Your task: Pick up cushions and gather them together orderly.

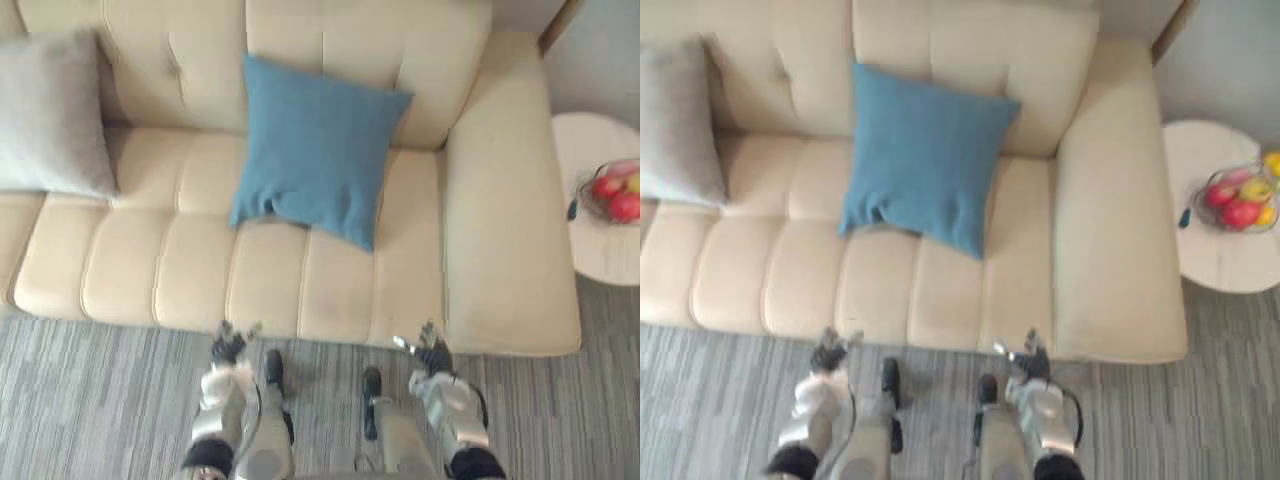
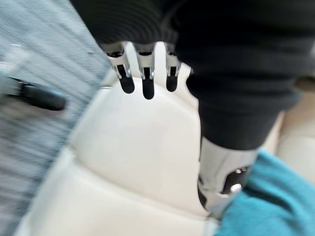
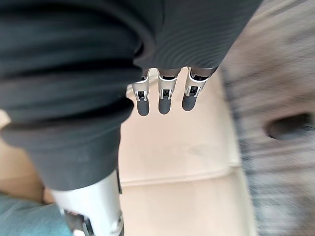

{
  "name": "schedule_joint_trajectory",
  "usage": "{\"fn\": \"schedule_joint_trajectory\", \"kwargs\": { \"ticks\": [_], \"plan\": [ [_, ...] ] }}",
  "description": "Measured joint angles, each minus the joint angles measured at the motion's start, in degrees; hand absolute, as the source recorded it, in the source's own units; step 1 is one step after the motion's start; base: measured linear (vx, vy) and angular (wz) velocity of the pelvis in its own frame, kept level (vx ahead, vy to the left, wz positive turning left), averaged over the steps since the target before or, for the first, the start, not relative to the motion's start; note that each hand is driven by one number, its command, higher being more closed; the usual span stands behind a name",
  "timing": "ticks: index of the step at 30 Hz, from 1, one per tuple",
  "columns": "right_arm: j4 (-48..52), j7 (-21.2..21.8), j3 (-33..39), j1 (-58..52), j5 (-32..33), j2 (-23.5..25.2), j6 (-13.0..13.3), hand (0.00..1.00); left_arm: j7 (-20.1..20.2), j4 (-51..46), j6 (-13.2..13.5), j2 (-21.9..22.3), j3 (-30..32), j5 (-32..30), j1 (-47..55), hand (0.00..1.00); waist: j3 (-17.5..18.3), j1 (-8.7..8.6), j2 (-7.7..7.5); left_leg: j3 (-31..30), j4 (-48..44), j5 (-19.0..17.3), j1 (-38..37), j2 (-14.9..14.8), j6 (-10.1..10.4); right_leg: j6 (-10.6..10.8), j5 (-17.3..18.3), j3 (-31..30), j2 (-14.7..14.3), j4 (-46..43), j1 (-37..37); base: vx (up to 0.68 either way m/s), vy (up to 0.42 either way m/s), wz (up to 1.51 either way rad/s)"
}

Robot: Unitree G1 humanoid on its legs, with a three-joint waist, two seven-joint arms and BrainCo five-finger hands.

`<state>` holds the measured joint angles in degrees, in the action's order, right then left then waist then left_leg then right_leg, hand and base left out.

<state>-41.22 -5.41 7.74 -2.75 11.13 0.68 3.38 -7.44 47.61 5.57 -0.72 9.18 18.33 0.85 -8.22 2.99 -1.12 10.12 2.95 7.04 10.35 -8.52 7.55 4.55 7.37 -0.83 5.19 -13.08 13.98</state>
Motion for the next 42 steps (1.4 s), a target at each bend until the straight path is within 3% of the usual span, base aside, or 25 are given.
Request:
{"fn": "schedule_joint_trajectory", "kwargs": {
  "ticks": [3,12,18,20,21,22,23,24,25,26,27,28,29,31,34,36,37,38,39,42],
  "plan": [
    [-5.9,1.0,1.8,-1.3,-1.6,0.7,-0.6,0.0,2.0,7.0,-1.5,1.2,3.0,-5.6,2.1,0.0,4.2,0.05,0.23,0.5,0.7,-0.9,-3.8,0.0,0.3,0.1,-0.1,0.0,0.0,2.5,-4.3,0.06,0.011,-0.07],
    [-11.7,2.0,4.9,-1.8,-2.8,1.0,-1.8,0.0,2.6,10.4,-3.3,1.3,5.7,-11.6,2.0,0.0,7.0,0.14,0.09,2.5,2.9,-1.2,-8.9,0.1,0.4,0.6,-2.0,-1.6,-0.2,6.8,-9.2,0.02,0.018,-0.12],
    [-12.0,2.0,5.2,1.0,-4.3,1.4,-2.3,0.0,2.4,11.6,-3.6,0.8,7.9,-11.7,0.9,0.0,6.4,0.68,-0.96,10.7,2.1,-2.5,-9.2,-0.5,0.5,1.4,-7.3,-8.9,-1.3,9.6,-6.5,-0.02,0.019,-0.74],
    [-11.1,1.9,4.5,2.4,-4.4,1.8,-2.3,0.0,2.0,11.5,-3.7,-0.1,7.9,-11.9,-0.7,0.0,5.3,0.46,-2.05,13.5,-3.1,-5.0,-6.1,-1.6,-2.0,2.0,-11.6,-7.9,-1.7,10.0,-3.4,-0.12,-0.009,-0.84],
    [-11.1,1.8,4.4,3.2,-4.3,1.5,-2.3,0.0,1.8,11.5,-3.8,0.7,8.1,-12.2,-0.8,0.0,5.0,0.75,-1.03,14.2,-4.1,-5.6,-4.8,-3.8,-2.7,2.6,-13.2,-7.1,-2.2,10.9,-3.4,-0.15,-0.033,-0.51],
    [-10.9,1.5,4.6,3.7,-4.4,1.4,-2.3,0.0,1.8,11.1,-3.7,1.3,9.0,-12.6,-1.6,0.0,3.9,0.23,0.64,13.9,-5.2,-5.5,-4.3,-5.3,-2.4,-0.2,-7.1,-2.4,-2.7,-1.5,-0.7,-0.09,-0.042,-0.14],
    [-11.0,1.3,4.5,3.3,-4.4,1.4,-2.4,0.0,1.7,10.7,-3.7,1.5,9.1,-12.6,-1.8,0.0,3.9,0.24,0.56,13.3,-5.8,-5.5,-4.5,-5.5,-2.3,-1.0,-3.3,-0.2,-1.9,-9.7,0.3,-0.06,-0.079,0.29],
    [-11.2,1.1,4.4,2.1,-4.5,1.6,-2.4,0.0,1.6,9.7,-3.7,1.6,9.1,-12.6,-1.6,0.0,4.2,0.32,-0.16,12.1,-7.3,-5.1,-4.3,-5.2,-2.1,0.0,0.4,1.8,0.4,-19.9,-0.4,-0.01,-0.12,0.51],
    [-11.4,1.0,4.2,1.7,-4.5,1.8,-2.4,0.0,1.5,8.8,-3.7,1.6,9.1,-12.6,-1.0,0.0,4.4,0.41,-0.81,11.0,-8.6,-4.9,-4.1,-4.8,-1.8,0.4,1.7,2.3,2.7,-24.9,-2.1,-0.04,-0.141,0.56],
    [-11.4,0.9,4.0,1.7,-4.5,1.7,-2.4,0.0,1.5,8.4,-3.7,1.5,9.3,-12.6,-0.6,0.0,4.6,0.45,-1.09,10.5,-9.8,-4.9,-3.3,-4.6,-1.8,1.2,2.4,2.2,3.8,-25.7,-2.8,-0.14,-0.215,0.47],
    [-11.5,0.9,3.9,2.1,-4.5,1.5,-2.4,0.0,1.4,8.0,-3.7,1.6,10.3,-12.5,-0.4,0.0,4.8,0.33,-1.21,9.5,-11.5,-4.8,-1.8,-4.5,-1.8,2.2,3.3,3.4,2.9,-23.9,-2.9,-0.15,-0.172,0.19],
    [-11.5,0.7,4.0,2.3,-4.5,1.3,-2.4,0.0,1.3,8.1,-3.8,2.7,11.2,-12.5,0.0,0.0,5.4,0.97,-0.04,9.0,-11.2,-4.7,-0.9,-5.3,-2.1,2.3,3.4,3.5,1.5,-19.8,-3.7,-0.14,-0.149,-0.11],
    [-11.5,0.4,4.3,2.9,-4.5,0.7,-2.4,0.0,1.1,8.1,-3.8,3.8,11.5,-12.4,0.8,0.0,6.1,2.09,2.11,8.6,-11.1,-4.5,-0.2,-6.0,-2.5,2.7,4.5,3.3,0.3,-14.9,-6.2,-0.13,-0.105,-0.37],
    [-11.5,-0.3,4.4,4.6,-4.5,0.5,-2.4,0.0,0.8,8.5,-3.7,3.6,11.2,-11.7,0.1,0.0,4.3,2.56,1.99,9.5,-11.3,-1.9,2.2,-5.8,-0.7,-0.1,9.0,4.4,0.8,-10.7,-6.2,-0.18,-0.129,-0.15],
    [-12.0,-0.9,5.1,3.1,-4.4,0.5,-2.5,0.0,0.2,9.4,-3.7,4.4,11.7,-11.2,0.4,0.0,2.9,1.8,4.52,6.5,-8.8,0.2,1.5,-7.1,-0.8,-1.4,9.0,8.2,-0.9,-8.9,-8.0,-0.29,-0.124,0.36],
    [-13.4,-1.5,5.7,1.7,-4.4,0.7,-3.0,0.0,0.2,9.1,-3.6,4.2,11.9,-10.9,1.8,0.0,3.6,1.47,3.89,6.5,-7.3,-2.3,0.7,-6.5,0.0,-2.8,8.8,9.4,0.4,-8.5,-8.1,-0.19,0.0,0.28],
    [-14.2,-1.8,5.8,1.8,-4.5,0.6,-3.0,0.0,0.2,8.9,-3.5,3.8,12.3,-10.9,1.7,0.0,3.2,1.46,3.07,5.8,-11.8,-2.9,1.1,-5.6,-0.9,-3.0,8.2,9.5,1.7,-8.5,-7.7,-0.12,0.056,0.0],
    [-14.6,-2.0,6.1,1.6,-4.5,0.2,-3.1,0.0,0.2,8.9,-3.5,3.8,12.4,-10.9,1.8,0.0,3.2,1.37,2.96,4.1,-17.1,-4.8,1.5,-4.7,-1.5,-2.8,7.8,9.4,2.3,-8.3,-7.5,-0.14,0.079,0.0],
    [-14.6,-2.2,6.6,1.7,-4.5,0.1,-3.2,0.0,0.3,9.0,-3.6,3.6,12.4,-10.9,1.8,0.0,3.1,0.75,2.57,3.0,-22.2,-9.6,1.6,-3.6,-1.9,-2.3,7.1,9.1,3.0,-7.8,-7.3,-0.1,0.067,0.04],
    [-14.7,-2.0,6.9,1.7,-5.1,0.2,-3.4,0.0,0.4,9.2,-3.7,3.7,12.9,-10.9,1.9,0.0,3.0,0.6,2.46,0.9,-28.2,-17.7,0.2,-3.0,-1.6,-0.7,4.7,7.6,3.2,-5.9,-7.0,-0.09,0.191,-0.24]
  ]
}}
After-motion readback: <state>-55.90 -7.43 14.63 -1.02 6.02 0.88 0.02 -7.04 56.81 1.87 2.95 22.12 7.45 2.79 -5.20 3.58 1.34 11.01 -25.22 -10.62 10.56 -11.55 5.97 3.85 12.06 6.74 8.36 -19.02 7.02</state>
